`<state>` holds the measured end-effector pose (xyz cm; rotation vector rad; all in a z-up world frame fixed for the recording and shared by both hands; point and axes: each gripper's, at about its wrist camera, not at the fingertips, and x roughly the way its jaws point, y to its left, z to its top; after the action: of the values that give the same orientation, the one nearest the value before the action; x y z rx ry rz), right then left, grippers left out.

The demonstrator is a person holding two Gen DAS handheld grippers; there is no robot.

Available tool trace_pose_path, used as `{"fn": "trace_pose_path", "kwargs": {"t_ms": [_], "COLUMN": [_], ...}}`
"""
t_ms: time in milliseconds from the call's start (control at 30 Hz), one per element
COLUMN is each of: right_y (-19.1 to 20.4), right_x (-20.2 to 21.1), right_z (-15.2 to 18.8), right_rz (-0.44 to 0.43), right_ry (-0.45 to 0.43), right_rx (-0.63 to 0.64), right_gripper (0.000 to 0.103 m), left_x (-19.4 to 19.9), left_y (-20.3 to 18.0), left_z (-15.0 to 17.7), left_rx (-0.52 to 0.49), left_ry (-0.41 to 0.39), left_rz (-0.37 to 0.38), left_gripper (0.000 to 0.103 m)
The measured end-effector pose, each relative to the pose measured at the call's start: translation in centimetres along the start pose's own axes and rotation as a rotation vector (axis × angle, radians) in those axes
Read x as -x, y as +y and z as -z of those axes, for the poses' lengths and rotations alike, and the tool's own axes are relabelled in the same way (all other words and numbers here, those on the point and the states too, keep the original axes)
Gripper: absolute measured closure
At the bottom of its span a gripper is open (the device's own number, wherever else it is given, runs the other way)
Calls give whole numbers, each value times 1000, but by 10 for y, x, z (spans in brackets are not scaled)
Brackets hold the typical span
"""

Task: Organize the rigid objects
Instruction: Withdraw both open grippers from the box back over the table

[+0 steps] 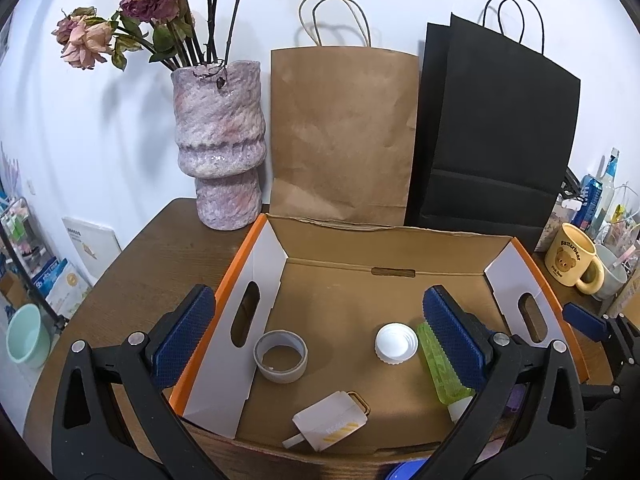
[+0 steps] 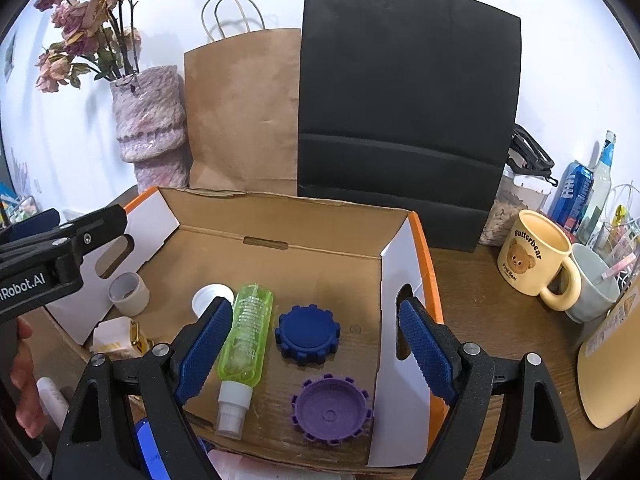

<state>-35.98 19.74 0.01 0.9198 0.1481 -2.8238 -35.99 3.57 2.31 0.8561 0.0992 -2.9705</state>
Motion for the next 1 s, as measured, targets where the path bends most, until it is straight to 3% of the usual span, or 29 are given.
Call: {"fn": "trace_pose_path", "kwargs": {"t_ms": [467,1000], "right_y": [11,21], "right_x": [36,73], "right_z": [17,52], "right_rz": [-2,-2], "right_ry": [-37,-32], "right_rx": [49,72], "right_gripper": [13,13], "left_x": [33,70], "left_y": [16,38], "left_z": [18,48], "left_rx": [-4,-9], "left_ry": [-49,-48], "left_rz": [21,28], "left_gripper": [0,0]}}
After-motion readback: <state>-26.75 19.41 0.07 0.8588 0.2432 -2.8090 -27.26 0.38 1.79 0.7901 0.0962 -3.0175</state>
